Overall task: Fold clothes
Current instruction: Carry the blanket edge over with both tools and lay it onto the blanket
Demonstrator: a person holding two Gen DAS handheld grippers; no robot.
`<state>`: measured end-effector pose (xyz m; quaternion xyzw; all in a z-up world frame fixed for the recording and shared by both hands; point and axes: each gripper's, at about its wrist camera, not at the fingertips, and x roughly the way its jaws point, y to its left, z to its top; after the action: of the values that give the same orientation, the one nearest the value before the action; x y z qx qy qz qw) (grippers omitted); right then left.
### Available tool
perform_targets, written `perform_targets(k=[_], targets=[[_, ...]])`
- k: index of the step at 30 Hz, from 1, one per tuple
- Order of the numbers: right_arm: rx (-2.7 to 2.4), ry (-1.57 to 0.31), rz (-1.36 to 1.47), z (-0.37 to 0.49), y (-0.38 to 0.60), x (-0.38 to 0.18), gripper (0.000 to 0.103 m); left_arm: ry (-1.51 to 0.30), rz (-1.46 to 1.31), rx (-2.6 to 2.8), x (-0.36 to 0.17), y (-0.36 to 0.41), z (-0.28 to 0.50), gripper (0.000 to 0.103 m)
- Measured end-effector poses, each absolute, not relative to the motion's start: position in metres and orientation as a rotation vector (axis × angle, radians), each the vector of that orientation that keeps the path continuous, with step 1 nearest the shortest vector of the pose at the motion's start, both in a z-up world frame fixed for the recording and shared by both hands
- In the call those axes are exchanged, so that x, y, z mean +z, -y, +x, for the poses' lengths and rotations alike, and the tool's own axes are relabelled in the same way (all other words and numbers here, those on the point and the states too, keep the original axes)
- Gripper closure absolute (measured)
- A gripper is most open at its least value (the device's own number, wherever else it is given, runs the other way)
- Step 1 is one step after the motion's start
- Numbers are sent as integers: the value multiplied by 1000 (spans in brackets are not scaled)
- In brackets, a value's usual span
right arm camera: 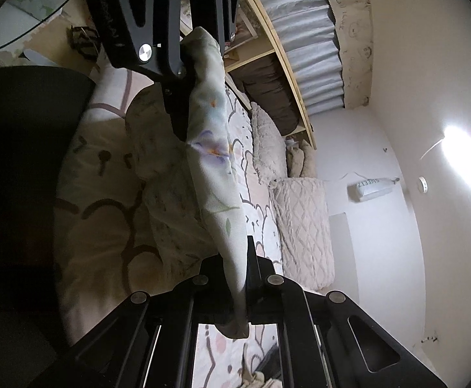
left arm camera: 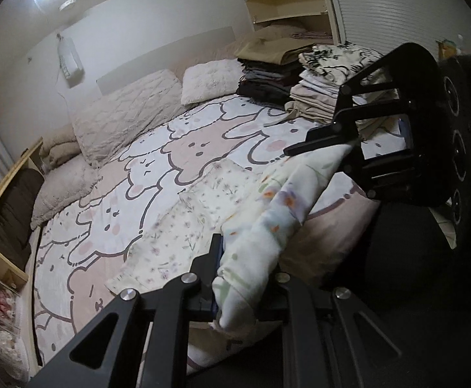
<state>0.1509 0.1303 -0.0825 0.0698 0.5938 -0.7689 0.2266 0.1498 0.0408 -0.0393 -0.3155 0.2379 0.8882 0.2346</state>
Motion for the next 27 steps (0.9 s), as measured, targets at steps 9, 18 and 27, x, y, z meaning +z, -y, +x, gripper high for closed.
perform_targets(k=[9, 18, 27], targets=[[-2122, -1632, 246, 191, -135, -78, 97, -686, -871, 2400, -37, -56, 185, 88], [-2088, -1581, 336, 201, -132, -92, 97, -761, -939, 2414, -60, -65, 190, 88], [-2029, -1509, 477, 166, -126, -108, 97, -509, -1117, 2397, -85, -51, 159, 88]])
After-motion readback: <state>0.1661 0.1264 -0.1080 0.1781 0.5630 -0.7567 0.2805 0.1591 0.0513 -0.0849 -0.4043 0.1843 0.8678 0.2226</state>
